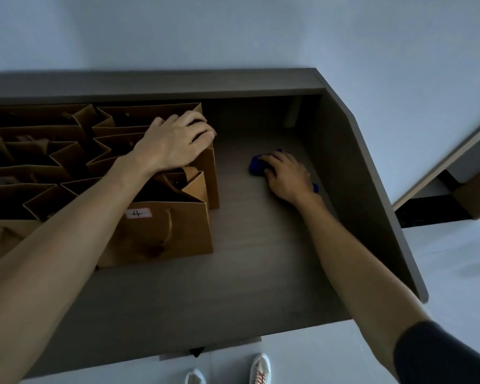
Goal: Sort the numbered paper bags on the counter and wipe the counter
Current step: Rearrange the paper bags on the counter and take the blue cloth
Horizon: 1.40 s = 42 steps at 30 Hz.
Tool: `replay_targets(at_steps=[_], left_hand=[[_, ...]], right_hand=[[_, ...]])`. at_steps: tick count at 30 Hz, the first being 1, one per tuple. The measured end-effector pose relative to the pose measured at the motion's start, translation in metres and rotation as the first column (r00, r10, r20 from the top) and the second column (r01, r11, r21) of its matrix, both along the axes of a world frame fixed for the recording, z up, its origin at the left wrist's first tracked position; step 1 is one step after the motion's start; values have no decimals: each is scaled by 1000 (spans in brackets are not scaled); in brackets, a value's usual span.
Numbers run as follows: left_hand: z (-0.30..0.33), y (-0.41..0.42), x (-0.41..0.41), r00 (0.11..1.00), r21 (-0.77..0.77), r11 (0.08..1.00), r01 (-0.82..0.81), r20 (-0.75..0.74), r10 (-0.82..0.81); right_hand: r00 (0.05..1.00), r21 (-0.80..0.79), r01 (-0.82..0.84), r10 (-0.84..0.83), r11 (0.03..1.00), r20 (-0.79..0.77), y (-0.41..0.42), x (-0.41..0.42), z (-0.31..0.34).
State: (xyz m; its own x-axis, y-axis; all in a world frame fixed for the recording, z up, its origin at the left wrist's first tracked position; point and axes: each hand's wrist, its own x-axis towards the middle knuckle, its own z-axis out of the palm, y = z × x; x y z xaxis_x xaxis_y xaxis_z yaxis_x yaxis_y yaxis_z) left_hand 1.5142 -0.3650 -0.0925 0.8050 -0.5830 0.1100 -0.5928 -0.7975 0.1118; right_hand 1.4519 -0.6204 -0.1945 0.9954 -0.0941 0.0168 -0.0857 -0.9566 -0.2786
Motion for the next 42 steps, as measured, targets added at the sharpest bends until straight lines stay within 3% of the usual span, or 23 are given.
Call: replay_targets(at_steps=[3,9,14,18,23,27,30,35,38,42], left_hand=[[0,1,1,1000,-8,1000,5,-2,-5],[5,4,-1,1000,-115,993,20,-18,-22],[18,9,-10,990,-288,958,-4,-134,-36],[31,26,-25,995,-239,971,19,-87,-41],[23,59,-34,998,13,999,-39,-40,39],[10,66,-38,998,17,998,-56,17,56],[9,65,-39,997,9,997,-72,21,72],[7,66,-38,997,-1,997,-74,15,74],[6,66,-38,998,-6,998,-65,23,65],[5,66,-36,998,-2,998,-61,33,61]], right_hand=[[999,2,-8,7,1000,35,4,-20,-1],[981,31,-172,168,985,99,7,-142,-4],[989,120,-99,84,988,121,-10,-192,-4],[953,117,-287,272,951,130,-5,-202,-2],[769,53,-639,636,768,61,51,-203,2],[547,102,-837,821,538,163,155,-171,0],[451,107,-892,874,439,182,232,-145,-6],[474,63,-880,858,472,196,269,-136,-14],[505,101,-862,825,497,253,230,-145,-9],[574,80,-818,801,569,168,141,-165,-4]])
